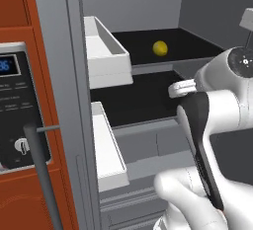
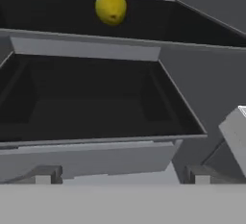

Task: Retrieve a lemon from the fridge and place it on the cutting board with the fish.

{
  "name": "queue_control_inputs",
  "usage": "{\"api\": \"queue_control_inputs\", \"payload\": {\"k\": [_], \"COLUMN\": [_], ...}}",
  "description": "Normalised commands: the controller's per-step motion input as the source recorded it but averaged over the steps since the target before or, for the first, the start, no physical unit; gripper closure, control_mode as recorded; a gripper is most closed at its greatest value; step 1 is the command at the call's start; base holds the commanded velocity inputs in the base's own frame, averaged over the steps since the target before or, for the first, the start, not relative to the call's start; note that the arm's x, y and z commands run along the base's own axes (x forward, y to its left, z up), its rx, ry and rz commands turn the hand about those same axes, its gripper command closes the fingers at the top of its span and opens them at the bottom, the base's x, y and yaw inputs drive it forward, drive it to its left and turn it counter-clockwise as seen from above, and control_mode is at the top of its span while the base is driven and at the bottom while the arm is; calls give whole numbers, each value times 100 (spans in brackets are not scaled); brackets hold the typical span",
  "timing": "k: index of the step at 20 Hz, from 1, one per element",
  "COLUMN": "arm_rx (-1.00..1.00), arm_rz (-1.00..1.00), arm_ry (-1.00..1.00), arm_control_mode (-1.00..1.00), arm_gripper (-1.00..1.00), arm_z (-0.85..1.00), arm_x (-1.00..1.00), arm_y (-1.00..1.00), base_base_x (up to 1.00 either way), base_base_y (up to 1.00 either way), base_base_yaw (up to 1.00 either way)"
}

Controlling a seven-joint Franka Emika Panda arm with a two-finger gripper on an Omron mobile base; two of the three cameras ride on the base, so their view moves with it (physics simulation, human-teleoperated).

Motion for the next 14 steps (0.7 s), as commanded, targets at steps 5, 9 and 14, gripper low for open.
{"api": "queue_control_inputs", "payload": {"k": [5,9,14], "arm_rx": [1,1,1], "arm_rz": [3,3,0], "arm_ry": [-33,-16,1], "arm_control_mode": [-100,-100,-100], "arm_gripper": [-100,-100,-100], "arm_z": [79,63,4], "arm_x": [-2,-16,0], "arm_y": [0,0,0], "base_base_x": [0,0,0], "base_base_y": [0,0,0], "base_base_yaw": [0,0,0]}}
